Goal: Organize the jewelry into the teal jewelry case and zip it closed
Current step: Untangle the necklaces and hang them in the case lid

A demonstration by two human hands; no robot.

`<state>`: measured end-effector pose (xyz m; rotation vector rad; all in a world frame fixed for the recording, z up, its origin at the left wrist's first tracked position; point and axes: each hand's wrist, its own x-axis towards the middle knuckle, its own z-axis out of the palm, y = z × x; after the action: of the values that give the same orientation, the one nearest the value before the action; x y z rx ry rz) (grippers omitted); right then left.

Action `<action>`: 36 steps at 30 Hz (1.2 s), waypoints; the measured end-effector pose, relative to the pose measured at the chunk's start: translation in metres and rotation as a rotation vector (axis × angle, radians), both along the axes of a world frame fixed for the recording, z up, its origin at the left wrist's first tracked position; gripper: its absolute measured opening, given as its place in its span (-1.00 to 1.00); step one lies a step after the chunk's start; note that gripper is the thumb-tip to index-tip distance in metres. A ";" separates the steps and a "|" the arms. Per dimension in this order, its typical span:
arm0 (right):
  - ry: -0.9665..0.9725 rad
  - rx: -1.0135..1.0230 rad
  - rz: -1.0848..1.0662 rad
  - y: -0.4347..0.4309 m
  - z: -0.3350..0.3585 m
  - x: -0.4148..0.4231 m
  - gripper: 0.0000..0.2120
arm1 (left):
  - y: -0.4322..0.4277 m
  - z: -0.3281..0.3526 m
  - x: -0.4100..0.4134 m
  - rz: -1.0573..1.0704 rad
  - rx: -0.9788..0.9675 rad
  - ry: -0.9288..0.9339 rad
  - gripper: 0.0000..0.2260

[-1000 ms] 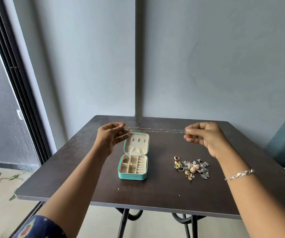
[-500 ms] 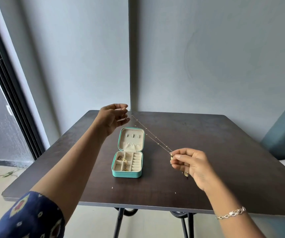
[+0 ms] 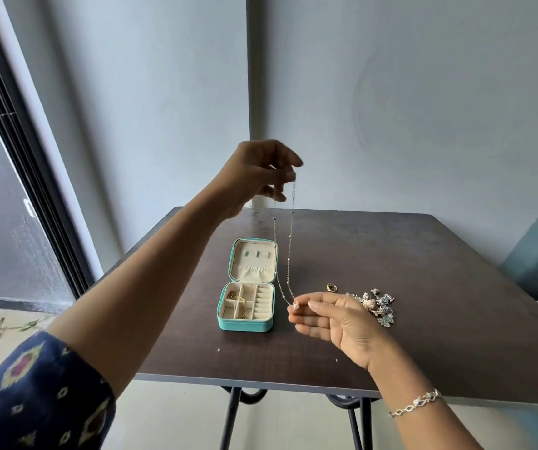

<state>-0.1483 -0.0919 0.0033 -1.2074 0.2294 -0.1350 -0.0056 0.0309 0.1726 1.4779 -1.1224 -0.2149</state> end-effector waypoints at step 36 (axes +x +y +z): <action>-0.075 -0.319 -0.434 0.034 -0.037 -0.006 -0.87 | -0.050 -0.032 0.062 0.102 0.444 -0.287 -0.83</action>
<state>-0.1539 -0.0580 -0.0333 -1.4515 0.4133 -0.6125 0.0563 -0.0191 0.1402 2.0040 -1.2764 -0.1923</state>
